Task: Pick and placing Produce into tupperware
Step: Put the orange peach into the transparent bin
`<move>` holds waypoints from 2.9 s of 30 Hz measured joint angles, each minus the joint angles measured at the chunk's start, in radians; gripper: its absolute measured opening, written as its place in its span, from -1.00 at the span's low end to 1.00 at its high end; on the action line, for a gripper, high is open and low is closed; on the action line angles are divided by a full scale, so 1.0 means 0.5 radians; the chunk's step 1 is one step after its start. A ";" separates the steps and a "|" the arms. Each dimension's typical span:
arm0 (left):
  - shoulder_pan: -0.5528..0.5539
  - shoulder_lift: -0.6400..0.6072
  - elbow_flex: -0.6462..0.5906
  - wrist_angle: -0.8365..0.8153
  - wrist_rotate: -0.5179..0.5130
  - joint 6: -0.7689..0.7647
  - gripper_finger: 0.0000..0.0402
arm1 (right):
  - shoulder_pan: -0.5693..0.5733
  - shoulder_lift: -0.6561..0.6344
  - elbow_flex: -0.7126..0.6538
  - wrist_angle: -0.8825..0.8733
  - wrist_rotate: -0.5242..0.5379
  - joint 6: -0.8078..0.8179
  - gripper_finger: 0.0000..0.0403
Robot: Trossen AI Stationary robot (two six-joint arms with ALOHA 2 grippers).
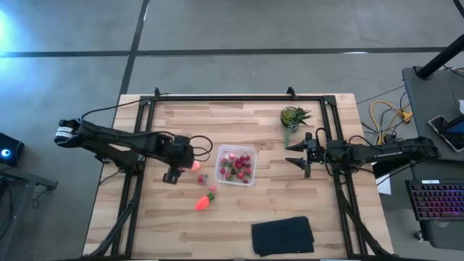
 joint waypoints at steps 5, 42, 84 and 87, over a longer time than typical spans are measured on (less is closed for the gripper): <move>0.001 0.039 -0.086 0.152 -0.030 0.002 0.16 | 0.000 0.000 0.000 0.000 0.000 0.000 0.13; 0.005 0.248 -0.183 0.384 -0.219 -0.265 0.16 | 0.000 0.000 0.000 0.001 0.000 0.000 0.13; -0.012 0.118 -0.151 0.295 -0.147 -0.205 0.51 | 0.000 0.000 0.000 0.000 0.000 0.000 0.13; -0.011 0.192 -0.170 0.326 -0.142 -0.073 0.51 | -0.001 0.000 0.000 0.000 0.000 0.000 0.13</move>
